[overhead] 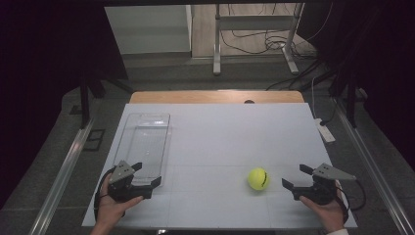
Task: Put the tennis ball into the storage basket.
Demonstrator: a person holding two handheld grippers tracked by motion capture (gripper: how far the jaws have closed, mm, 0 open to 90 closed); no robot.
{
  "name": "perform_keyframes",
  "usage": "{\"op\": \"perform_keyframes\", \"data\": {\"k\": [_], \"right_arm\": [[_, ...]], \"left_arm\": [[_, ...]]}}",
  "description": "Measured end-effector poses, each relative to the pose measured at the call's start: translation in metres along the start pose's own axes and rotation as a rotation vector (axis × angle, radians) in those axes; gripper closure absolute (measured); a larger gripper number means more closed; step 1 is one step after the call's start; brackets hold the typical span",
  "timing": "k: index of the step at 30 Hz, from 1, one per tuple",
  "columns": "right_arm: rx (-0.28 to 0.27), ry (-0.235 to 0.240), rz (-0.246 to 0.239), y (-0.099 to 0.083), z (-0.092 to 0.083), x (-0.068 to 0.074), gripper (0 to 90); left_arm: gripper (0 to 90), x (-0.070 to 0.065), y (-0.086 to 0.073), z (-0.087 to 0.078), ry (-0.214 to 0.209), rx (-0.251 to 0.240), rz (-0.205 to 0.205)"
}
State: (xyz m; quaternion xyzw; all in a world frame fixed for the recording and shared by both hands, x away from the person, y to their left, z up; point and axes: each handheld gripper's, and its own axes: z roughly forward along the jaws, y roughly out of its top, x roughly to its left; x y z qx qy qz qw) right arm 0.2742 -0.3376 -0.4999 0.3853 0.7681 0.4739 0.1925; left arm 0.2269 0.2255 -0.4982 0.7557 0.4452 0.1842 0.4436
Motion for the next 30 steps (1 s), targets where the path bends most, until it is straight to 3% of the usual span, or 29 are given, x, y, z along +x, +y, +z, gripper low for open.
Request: {"op": "perform_keyframes", "data": {"k": [30], "right_arm": [[-0.007, 0.005, 0.004, 0.0, 0.0, -0.002, 8.2]], "left_arm": [[8.3, -0.015, 0.029, 0.006, -0.068, 0.008, 0.014]]}}
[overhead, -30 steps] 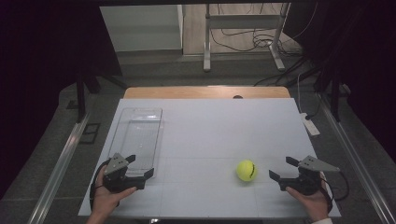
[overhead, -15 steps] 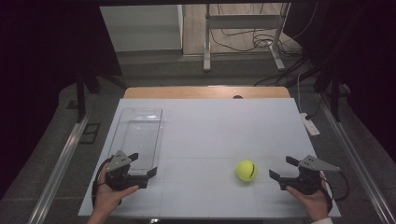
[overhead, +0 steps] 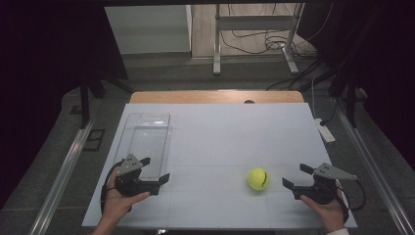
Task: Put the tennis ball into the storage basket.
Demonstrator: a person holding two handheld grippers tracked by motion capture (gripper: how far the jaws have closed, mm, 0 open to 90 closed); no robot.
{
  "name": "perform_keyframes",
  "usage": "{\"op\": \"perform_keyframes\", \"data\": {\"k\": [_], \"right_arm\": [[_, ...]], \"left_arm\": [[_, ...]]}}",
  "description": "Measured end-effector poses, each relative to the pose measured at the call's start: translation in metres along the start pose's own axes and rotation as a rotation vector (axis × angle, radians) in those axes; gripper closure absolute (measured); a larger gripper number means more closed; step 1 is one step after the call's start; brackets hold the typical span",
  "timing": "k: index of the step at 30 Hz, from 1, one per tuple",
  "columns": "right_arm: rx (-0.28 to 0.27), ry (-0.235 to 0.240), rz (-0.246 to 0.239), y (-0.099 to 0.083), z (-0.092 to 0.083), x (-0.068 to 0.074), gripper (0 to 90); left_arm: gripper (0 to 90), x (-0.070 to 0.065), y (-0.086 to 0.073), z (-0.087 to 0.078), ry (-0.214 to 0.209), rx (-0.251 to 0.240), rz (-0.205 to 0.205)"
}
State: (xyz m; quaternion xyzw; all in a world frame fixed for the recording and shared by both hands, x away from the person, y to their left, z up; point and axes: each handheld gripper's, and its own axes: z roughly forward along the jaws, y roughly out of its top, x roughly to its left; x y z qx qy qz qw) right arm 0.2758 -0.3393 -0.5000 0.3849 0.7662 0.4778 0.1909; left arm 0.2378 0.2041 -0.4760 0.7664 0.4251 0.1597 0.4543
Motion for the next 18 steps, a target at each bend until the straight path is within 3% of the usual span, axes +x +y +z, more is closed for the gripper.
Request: {"op": "perform_keyframes", "data": {"k": [18], "right_arm": [[0.002, 0.001, 0.001, 0.0, 0.0003, 0.0, 8.2]], "left_arm": [[8.0, -0.008, 0.0103, 0.0063, -0.022, 0.029, 0.033]]}}
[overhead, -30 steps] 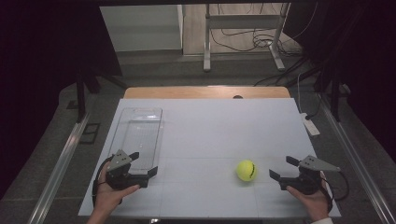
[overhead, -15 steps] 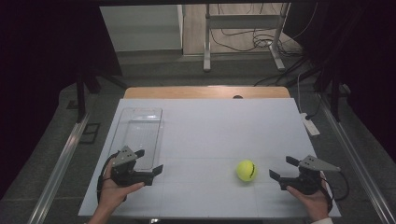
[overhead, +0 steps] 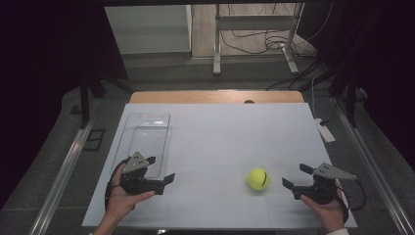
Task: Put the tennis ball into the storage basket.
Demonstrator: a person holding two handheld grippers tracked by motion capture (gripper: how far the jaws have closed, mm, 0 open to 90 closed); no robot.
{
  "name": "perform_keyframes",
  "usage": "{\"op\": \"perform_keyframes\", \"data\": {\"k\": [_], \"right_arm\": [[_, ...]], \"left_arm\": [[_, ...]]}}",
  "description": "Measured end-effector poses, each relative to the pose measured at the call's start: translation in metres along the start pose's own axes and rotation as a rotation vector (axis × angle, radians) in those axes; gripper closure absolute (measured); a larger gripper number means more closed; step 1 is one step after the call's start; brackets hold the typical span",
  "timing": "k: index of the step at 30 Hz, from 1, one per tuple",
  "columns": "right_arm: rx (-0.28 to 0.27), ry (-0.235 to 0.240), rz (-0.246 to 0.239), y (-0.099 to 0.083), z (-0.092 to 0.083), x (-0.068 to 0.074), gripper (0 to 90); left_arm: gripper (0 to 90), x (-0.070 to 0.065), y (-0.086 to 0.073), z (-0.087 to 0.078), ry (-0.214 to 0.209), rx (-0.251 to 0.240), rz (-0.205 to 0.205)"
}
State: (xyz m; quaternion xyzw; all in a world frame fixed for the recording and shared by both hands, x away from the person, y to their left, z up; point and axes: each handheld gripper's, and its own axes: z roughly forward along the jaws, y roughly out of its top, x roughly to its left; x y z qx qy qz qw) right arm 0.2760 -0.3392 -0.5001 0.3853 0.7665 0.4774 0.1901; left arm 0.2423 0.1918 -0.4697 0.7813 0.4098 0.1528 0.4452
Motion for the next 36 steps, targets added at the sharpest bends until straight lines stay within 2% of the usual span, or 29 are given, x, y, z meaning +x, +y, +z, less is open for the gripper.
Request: {"op": "perform_keyframes", "data": {"k": [10, 36], "right_arm": [[-0.002, 0.002, 0.0, 0.0, 0.0, 0.0, 8.2], [-0.001, 0.0, 0.001, 0.0, 0.0, 0.0, 8.3]], "left_arm": [[7.8, -0.006, 0.012, 0.009, -0.015, 0.011, 0.026], [7.9, -0.027, 0.034, 0.037, -0.098, 0.039, 0.08]]}}
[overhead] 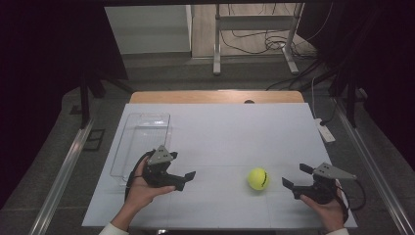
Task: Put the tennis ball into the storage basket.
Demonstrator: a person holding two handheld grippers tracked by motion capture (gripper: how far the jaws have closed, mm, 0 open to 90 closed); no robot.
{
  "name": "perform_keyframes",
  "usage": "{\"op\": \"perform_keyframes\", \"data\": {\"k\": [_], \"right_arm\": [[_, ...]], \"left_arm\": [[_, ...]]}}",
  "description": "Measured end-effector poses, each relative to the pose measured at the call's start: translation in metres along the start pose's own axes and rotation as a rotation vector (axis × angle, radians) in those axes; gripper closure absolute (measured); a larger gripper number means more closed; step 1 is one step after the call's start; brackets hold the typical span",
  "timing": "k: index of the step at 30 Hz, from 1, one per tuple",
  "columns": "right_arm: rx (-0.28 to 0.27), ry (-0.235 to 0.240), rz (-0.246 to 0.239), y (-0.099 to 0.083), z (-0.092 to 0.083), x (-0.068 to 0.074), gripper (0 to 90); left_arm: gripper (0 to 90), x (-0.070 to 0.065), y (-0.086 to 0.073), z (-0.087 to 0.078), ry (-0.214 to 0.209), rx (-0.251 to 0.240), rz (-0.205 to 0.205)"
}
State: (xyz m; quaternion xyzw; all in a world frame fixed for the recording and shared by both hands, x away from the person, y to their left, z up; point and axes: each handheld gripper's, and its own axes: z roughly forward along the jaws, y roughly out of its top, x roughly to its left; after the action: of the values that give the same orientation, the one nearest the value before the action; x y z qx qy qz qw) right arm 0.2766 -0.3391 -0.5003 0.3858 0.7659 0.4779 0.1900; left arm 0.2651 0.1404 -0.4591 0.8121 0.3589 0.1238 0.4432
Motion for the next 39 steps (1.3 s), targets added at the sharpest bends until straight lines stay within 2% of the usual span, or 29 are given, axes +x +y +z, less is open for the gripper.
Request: {"op": "perform_keyframes", "data": {"k": [39], "right_arm": [[0.0, 0.002, -0.004, 0.0, 0.0, 0.0, 8.4]], "left_arm": [[8.0, -0.01, 0.014, 0.021, -0.045, 0.02, 0.03]]}}
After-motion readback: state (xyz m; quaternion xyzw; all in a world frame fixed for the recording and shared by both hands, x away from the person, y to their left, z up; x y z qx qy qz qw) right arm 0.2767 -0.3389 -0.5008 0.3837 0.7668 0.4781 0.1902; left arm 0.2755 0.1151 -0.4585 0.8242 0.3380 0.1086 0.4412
